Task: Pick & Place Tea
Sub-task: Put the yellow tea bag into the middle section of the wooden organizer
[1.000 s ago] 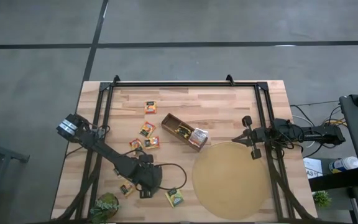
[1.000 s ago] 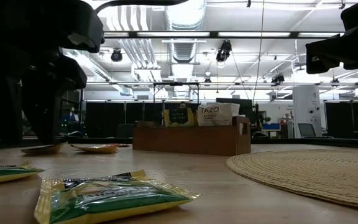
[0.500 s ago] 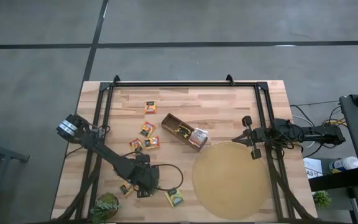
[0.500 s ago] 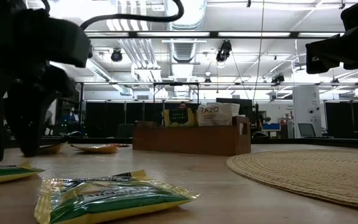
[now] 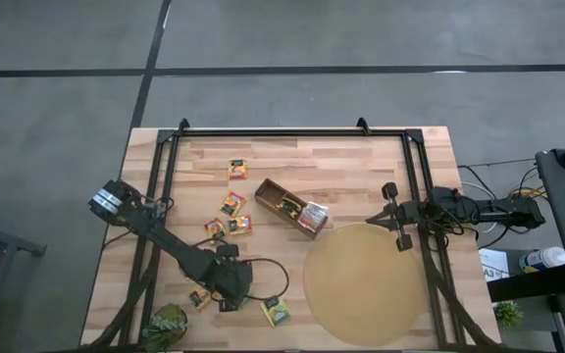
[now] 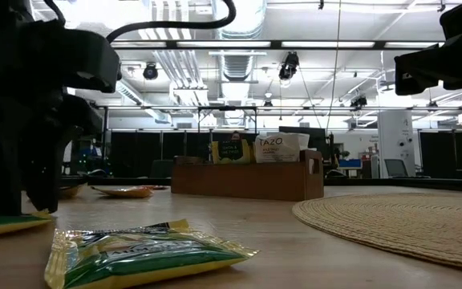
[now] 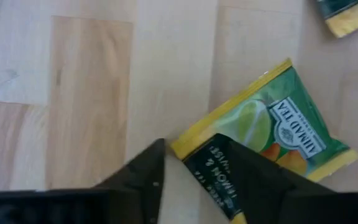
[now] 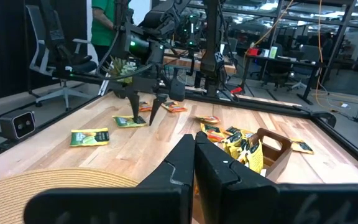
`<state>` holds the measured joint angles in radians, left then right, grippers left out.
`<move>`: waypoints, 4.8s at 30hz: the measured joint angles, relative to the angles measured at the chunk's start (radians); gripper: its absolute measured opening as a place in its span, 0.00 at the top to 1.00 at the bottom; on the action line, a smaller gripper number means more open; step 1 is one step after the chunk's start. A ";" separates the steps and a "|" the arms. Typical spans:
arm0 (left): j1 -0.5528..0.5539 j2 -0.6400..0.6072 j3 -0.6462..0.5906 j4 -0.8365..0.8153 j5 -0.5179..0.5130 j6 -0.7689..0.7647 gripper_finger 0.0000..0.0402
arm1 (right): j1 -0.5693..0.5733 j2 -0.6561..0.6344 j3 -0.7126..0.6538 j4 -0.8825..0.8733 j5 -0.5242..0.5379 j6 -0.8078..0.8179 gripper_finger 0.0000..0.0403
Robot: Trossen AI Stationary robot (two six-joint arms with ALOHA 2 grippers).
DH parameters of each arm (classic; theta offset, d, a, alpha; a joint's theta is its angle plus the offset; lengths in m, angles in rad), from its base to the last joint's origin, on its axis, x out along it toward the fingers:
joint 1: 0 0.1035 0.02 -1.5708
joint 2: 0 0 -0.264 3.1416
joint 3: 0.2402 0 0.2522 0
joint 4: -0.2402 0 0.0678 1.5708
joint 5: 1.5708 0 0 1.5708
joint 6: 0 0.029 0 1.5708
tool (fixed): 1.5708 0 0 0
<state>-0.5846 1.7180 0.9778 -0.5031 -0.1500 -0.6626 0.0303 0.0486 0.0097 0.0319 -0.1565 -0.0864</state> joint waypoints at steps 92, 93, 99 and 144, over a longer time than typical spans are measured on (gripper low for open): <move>0.473 -0.086 0.535 -0.481 -0.110 0.822 1.00 | 0.000 0.000 0.000 0.000 0.000 0.000 0.98; 0.484 -0.086 0.540 -0.481 -0.110 0.832 1.00 | 0.000 0.000 0.000 0.000 0.000 0.000 0.98; 0.556 -0.083 0.562 -0.477 -0.110 0.890 1.00 | 0.000 0.000 0.000 0.000 0.000 0.000 0.98; 0.708 0.022 0.606 -0.247 -0.026 1.353 1.00 | 0.000 -0.001 0.000 0.000 0.000 0.000 0.98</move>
<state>0.1238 1.7396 1.5840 -0.7505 -0.1756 0.6909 0.0307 0.0479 0.0097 0.0319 -0.1566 -0.0864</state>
